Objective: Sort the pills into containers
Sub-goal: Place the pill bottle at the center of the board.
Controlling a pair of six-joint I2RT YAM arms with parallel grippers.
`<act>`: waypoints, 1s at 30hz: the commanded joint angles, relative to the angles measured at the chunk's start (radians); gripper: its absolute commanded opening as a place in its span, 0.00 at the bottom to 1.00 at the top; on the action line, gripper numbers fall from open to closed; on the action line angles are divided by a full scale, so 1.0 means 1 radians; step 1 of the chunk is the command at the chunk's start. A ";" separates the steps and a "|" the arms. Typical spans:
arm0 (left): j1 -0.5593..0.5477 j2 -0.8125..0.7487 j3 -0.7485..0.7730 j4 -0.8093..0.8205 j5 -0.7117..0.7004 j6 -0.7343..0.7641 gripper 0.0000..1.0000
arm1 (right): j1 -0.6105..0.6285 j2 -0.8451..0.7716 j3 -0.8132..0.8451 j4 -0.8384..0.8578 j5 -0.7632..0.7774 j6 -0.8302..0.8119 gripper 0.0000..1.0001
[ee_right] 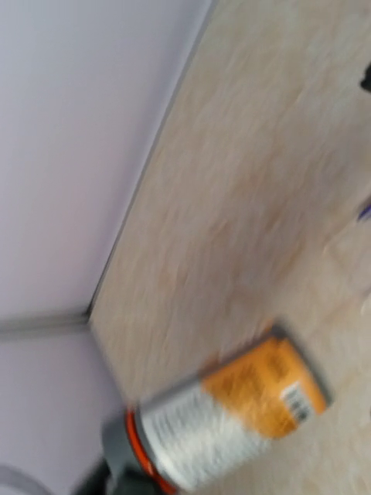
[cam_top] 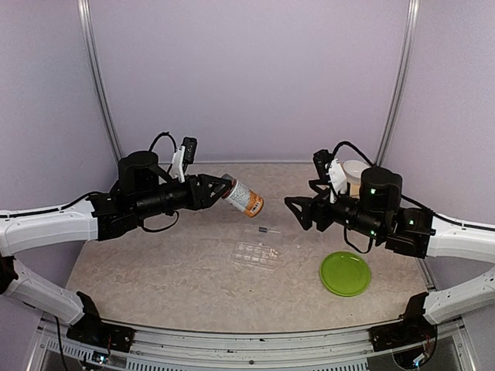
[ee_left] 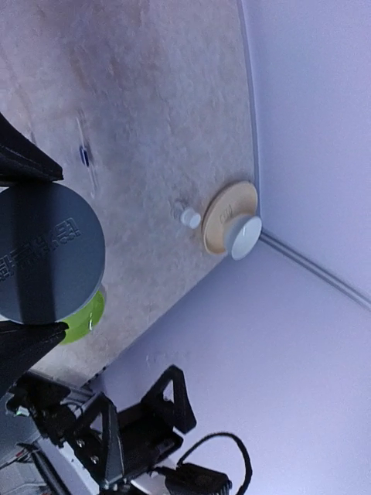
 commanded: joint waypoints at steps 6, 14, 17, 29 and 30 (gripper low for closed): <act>0.104 0.069 -0.075 -0.148 -0.302 0.066 0.17 | -0.162 0.175 0.046 -0.084 0.055 0.113 0.75; 0.134 0.179 -0.082 -0.181 -0.461 0.070 0.18 | -0.249 0.415 0.132 -0.106 0.048 0.123 0.66; 0.136 0.210 -0.077 -0.193 -0.500 0.067 0.20 | -0.283 0.494 0.160 -0.116 0.041 0.138 0.59; 0.132 0.287 -0.042 -0.238 -0.597 0.070 0.24 | -0.368 0.742 0.317 -0.199 -0.054 0.153 0.50; 0.131 0.289 -0.042 -0.238 -0.596 0.069 0.26 | -0.368 0.755 0.328 -0.206 -0.056 0.153 0.50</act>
